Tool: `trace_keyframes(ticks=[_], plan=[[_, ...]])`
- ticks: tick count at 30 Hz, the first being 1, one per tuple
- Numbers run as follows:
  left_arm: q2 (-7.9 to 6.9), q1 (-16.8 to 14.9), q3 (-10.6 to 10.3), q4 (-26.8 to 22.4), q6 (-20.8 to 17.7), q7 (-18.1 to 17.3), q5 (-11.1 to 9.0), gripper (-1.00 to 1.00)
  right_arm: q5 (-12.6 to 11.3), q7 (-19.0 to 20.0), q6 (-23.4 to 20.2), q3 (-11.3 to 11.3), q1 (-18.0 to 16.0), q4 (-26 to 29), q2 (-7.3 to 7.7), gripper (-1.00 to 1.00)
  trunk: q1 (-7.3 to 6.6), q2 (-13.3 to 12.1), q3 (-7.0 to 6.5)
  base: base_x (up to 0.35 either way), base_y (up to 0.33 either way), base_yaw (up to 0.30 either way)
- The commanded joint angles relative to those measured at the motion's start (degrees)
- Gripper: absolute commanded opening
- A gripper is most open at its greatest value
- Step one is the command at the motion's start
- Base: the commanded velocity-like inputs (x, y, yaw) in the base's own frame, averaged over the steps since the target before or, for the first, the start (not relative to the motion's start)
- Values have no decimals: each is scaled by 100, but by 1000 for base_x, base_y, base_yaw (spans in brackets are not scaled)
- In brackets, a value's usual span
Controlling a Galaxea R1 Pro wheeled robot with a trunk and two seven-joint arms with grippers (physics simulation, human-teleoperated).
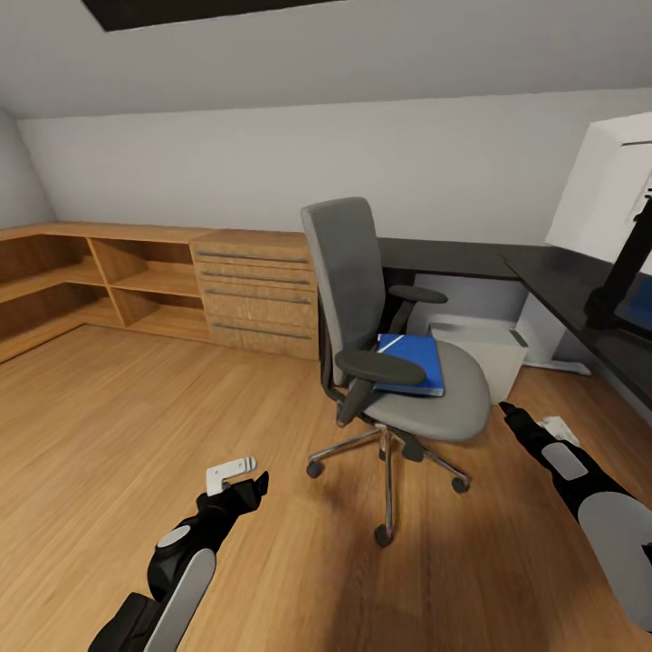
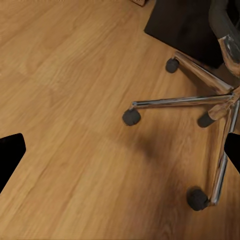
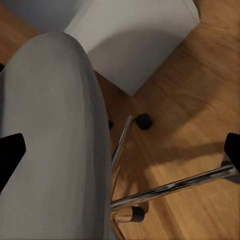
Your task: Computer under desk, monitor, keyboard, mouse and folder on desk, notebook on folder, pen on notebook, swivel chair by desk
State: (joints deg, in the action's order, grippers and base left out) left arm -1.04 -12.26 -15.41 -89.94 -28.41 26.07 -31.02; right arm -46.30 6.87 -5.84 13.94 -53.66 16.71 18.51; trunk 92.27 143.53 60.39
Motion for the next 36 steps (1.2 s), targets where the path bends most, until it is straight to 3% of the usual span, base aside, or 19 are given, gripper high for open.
trace_keyframes(ticks=[1, 15, 20, 36], plan=[[-7, -5, -1, -9, -6, 60, -61, 100, -30, 22, -35, 40, -3, -1, 0, 100, 0, 2, 5, 96, -22, 0], [-10, -5, 275, -14, -34, 27, -85, 100, -211, -1, -50, 203, 0, -85, -10, 100, 0, 2, 5, 151, -23, 0], [-10, -5, 306, -14, -41, 27, -88, 100, -436, 13, -52, 203, 2, -132, -27, 100, 0, 2, 5, 161, -1, 0], [-10, -5, 330, -31, -33, 30, -86, 100, -539, 32, -51, 206, 3, -336, -45, 100, 0, 2, 5, 92, 0, 0]])
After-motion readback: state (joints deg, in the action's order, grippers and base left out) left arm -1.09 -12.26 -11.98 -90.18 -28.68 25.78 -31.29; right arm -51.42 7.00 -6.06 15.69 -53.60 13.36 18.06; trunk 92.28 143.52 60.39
